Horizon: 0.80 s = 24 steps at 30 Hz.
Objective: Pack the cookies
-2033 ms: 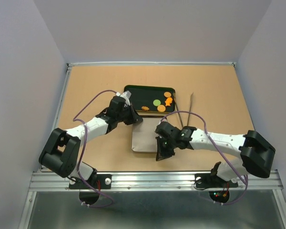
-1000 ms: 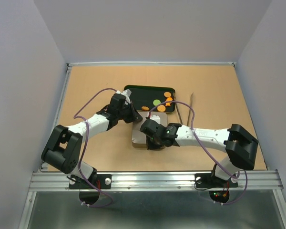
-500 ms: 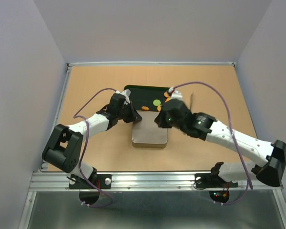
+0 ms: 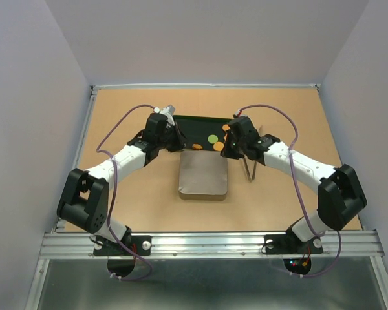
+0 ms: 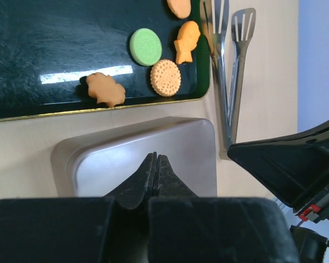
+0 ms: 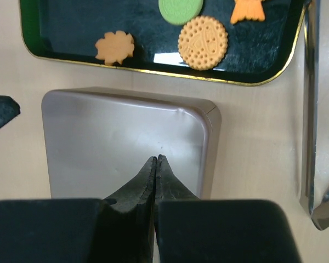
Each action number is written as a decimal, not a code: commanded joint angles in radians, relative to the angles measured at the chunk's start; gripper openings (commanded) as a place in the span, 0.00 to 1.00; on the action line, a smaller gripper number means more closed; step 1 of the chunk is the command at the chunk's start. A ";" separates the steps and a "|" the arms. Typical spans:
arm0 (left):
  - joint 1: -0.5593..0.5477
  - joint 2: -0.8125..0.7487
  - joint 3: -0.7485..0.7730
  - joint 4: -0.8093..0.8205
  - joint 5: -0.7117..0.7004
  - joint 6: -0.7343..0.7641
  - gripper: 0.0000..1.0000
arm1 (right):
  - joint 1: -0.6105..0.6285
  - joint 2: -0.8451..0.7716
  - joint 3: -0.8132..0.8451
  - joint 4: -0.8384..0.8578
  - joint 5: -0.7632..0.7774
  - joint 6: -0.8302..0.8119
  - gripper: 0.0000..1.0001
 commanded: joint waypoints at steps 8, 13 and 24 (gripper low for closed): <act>0.018 0.046 -0.102 0.027 -0.005 0.038 0.01 | -0.029 0.075 -0.106 0.160 -0.098 0.019 0.00; 0.019 0.079 -0.120 0.045 0.004 0.038 0.01 | -0.040 0.121 -0.123 0.188 -0.101 0.022 0.01; 0.038 0.010 -0.064 -0.007 0.004 0.052 0.01 | -0.043 -0.029 -0.071 0.152 -0.124 -0.027 0.01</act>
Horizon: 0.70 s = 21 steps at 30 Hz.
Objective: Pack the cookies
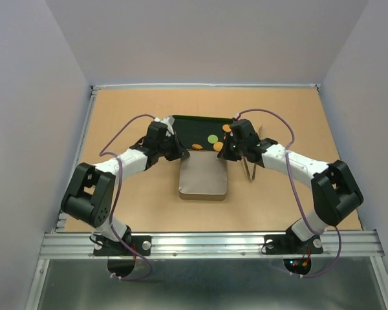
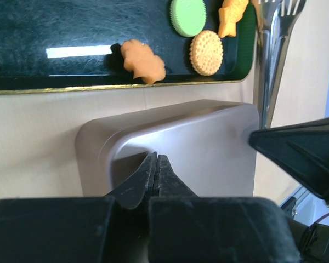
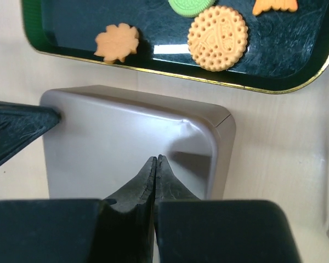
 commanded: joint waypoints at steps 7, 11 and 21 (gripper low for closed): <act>0.022 -0.302 0.123 -0.103 -0.146 0.161 0.01 | -0.005 -0.300 0.121 -0.057 0.007 -0.168 0.69; 0.030 -0.445 0.104 -0.093 -0.314 0.244 0.05 | -0.005 -0.435 0.120 -0.057 0.054 -0.222 0.87; 0.044 -0.666 -0.050 0.048 -0.942 0.235 0.99 | -0.005 -0.661 0.014 -0.042 0.183 -0.234 0.96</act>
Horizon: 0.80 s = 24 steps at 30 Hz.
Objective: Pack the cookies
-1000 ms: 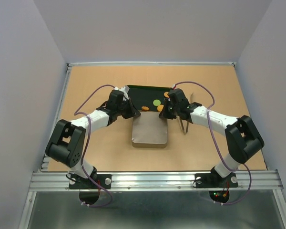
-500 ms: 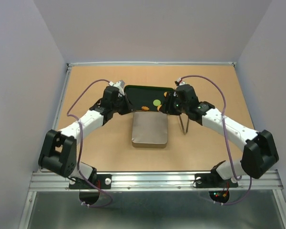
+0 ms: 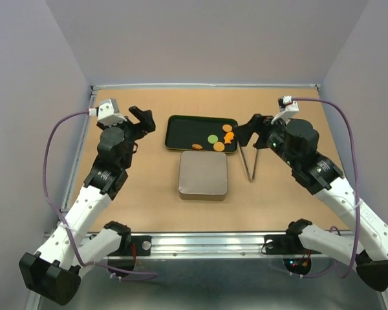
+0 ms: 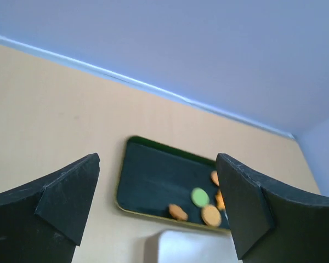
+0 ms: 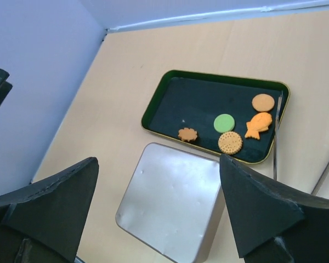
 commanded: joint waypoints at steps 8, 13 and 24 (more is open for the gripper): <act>0.127 0.091 -0.344 0.484 -0.689 0.314 0.98 | -0.004 -0.121 -0.105 0.078 0.255 -0.014 1.00; 0.222 0.283 -0.341 0.424 -0.741 0.124 0.98 | -0.005 -0.150 -0.168 0.168 0.205 0.000 1.00; 0.256 0.535 -0.461 1.091 -0.472 0.349 0.95 | -0.005 -0.196 -0.280 0.308 0.108 -0.089 1.00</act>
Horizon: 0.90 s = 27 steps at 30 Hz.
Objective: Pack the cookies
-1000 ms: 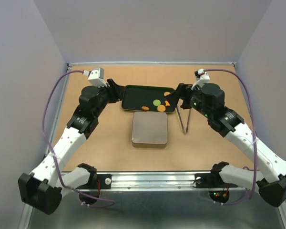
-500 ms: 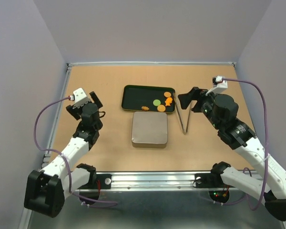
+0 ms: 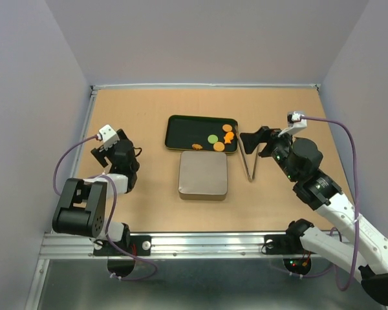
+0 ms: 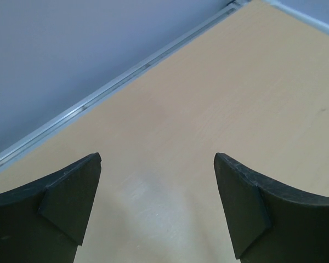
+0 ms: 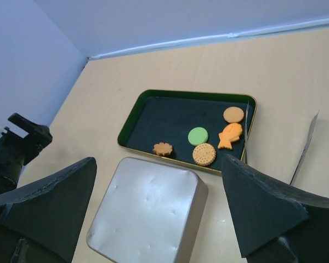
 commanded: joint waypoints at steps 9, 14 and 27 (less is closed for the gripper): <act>0.034 0.092 -0.236 0.881 0.498 0.318 0.91 | -0.005 -0.003 -0.076 0.169 -0.017 -0.021 1.00; 0.049 0.056 -0.218 0.806 0.517 0.280 0.99 | -0.005 0.010 -0.090 0.178 -0.007 -0.020 1.00; 0.049 0.056 -0.215 0.770 0.523 0.279 0.99 | -0.089 0.326 0.052 0.161 0.227 -0.169 1.00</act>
